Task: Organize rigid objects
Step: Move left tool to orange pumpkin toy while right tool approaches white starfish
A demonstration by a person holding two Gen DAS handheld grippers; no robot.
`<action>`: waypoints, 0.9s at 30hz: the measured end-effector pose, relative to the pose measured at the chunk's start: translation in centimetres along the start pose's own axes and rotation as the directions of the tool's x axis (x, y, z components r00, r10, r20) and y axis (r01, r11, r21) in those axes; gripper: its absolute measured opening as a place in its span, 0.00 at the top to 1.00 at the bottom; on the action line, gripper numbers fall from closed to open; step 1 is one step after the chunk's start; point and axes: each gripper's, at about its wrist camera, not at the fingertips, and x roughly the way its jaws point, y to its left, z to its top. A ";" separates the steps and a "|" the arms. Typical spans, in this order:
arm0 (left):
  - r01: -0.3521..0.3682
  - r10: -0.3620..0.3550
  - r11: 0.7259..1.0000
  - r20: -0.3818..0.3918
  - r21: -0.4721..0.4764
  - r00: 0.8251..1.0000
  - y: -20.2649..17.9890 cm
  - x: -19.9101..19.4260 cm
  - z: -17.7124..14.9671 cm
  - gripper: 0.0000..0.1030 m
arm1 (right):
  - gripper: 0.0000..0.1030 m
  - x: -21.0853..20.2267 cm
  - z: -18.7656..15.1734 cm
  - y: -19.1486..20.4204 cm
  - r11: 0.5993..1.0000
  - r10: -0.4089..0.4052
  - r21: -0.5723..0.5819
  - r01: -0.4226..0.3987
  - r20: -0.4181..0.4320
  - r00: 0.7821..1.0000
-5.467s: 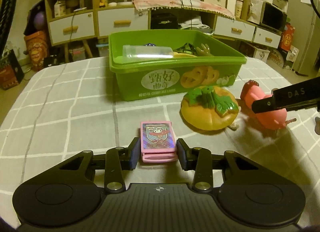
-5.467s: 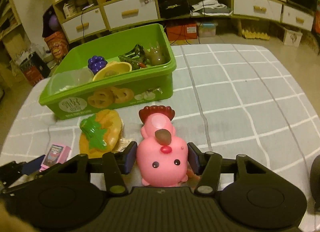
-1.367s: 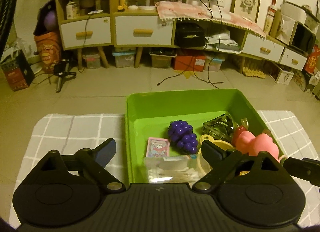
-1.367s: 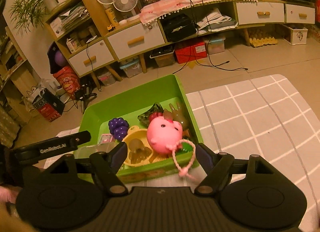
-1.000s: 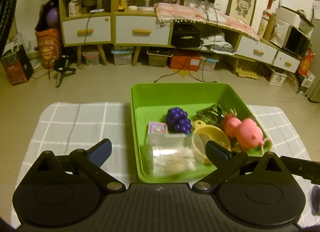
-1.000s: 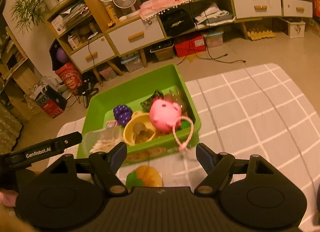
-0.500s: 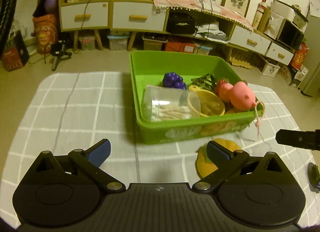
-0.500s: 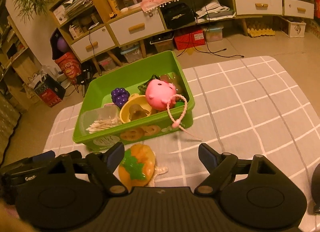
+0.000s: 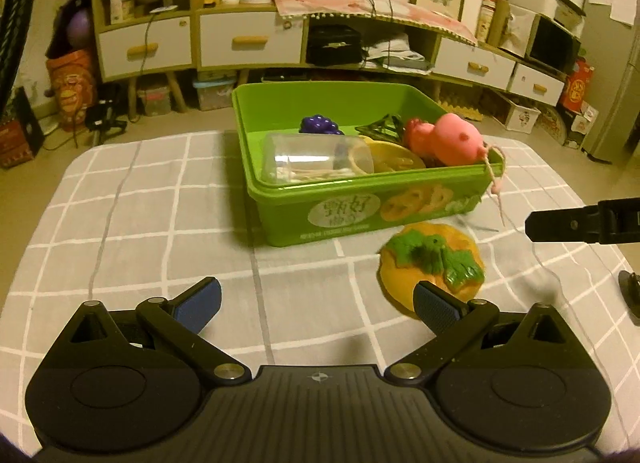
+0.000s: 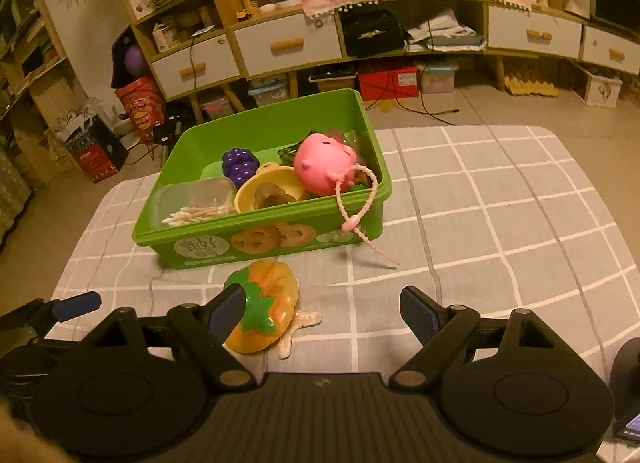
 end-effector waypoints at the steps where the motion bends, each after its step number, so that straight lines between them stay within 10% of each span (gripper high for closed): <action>1: 0.004 -0.004 1.000 0.005 0.004 1.000 -0.1 -0.1 -0.1 0.02 | 0.40 -0.1 -0.1 0.1 1.000 -0.001 -0.007 0.001 0.002 1.000; 27: 0.156 -0.156 0.988 0.017 -0.009 0.988 -5.7 5.0 -0.6 0.07 | 0.39 0.6 -1.1 -4.4 0.993 -0.097 0.055 0.101 -0.076 0.992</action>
